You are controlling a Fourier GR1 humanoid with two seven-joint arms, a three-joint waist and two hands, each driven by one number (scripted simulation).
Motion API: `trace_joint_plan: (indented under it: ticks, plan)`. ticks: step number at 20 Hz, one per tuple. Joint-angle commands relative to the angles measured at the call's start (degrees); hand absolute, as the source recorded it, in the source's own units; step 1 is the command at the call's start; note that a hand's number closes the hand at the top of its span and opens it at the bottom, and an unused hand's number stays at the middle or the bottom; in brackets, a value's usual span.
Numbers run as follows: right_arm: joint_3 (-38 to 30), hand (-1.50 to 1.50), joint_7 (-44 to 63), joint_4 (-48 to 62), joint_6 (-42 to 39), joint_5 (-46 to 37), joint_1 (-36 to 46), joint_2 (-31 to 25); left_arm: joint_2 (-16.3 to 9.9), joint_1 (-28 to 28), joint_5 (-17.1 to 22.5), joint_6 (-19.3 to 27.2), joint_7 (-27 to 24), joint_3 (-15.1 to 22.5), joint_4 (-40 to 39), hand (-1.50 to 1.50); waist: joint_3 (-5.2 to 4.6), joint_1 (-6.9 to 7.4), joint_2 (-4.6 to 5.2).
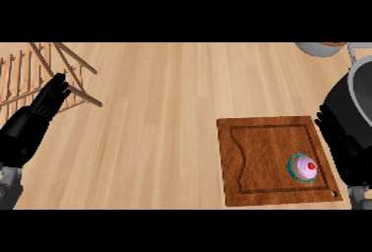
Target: Pick the cupcake from the cutting board and place it in the pot
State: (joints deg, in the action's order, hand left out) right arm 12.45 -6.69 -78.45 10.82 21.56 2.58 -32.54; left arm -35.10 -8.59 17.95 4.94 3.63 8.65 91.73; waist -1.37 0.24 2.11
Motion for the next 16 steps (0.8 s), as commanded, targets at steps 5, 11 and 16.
trace_joint_plan:
  ticks: [5, 11, 16]
  plan:
    - [-12.52, 1.50, -13.47, 6.39, -16.93, 7.68, 6.94, -8.34, 4.63, -0.47, 1.79, 7.45, 0.18, -6.27, -1.14, 0.00, 1.59, 0.74, -1.94]
    - [-12.85, -1.50, -33.70, 20.96, -11.09, -5.37, 7.04, -7.56, 9.05, -4.82, 1.13, 13.02, 7.39, -3.86, 0.86, 0.00, 1.71, 0.88, -1.66]
    - [-17.24, -1.50, -47.26, 25.72, -23.38, -3.42, 6.49, -11.55, 12.11, -1.10, -1.11, 13.90, 3.93, -3.04, 1.12, 0.00, 1.49, 0.27, -2.00]
